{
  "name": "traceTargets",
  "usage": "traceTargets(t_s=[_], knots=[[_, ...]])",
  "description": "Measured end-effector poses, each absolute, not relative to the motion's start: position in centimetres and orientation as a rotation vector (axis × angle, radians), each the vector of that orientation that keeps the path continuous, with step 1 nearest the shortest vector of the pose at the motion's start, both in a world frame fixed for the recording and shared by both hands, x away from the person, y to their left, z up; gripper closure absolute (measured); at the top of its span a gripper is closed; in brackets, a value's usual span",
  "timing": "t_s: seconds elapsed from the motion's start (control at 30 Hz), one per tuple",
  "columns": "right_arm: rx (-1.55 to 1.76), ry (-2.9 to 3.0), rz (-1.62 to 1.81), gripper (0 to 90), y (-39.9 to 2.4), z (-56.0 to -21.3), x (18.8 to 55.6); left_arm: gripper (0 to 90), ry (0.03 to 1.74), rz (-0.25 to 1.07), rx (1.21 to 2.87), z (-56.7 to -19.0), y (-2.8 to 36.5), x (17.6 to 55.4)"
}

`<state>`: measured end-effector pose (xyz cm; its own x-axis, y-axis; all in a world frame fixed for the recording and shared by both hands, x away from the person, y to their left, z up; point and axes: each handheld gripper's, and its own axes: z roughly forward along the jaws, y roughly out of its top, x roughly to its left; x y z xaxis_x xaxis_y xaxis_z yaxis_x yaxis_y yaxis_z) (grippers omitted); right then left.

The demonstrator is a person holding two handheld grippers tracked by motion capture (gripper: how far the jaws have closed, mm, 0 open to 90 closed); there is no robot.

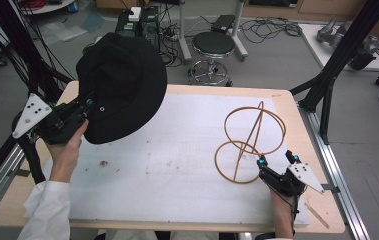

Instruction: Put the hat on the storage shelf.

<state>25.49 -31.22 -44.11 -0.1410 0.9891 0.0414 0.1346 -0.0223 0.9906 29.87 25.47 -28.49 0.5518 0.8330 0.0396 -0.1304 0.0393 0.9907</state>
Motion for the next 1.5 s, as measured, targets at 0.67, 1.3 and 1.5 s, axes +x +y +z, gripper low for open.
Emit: traceTargets(t_s=[0.67,1.3,1.5], knots=[[1.262,1.399,1.279,10.8,-31.2,-44.1,25.4,87.9,0.39,0.792,1.349,-25.3,20.3,27.0],[1.254,1.401,1.289,10.8,-31.4,-44.1,25.4,87.9,0.191,0.69,1.347,-22.6,14.3,27.0],[1.247,1.405,1.289,10.8,-31.4,-44.1,25.4,87.9,0.15,0.637,1.353,-22.1,11.7,27.7]])
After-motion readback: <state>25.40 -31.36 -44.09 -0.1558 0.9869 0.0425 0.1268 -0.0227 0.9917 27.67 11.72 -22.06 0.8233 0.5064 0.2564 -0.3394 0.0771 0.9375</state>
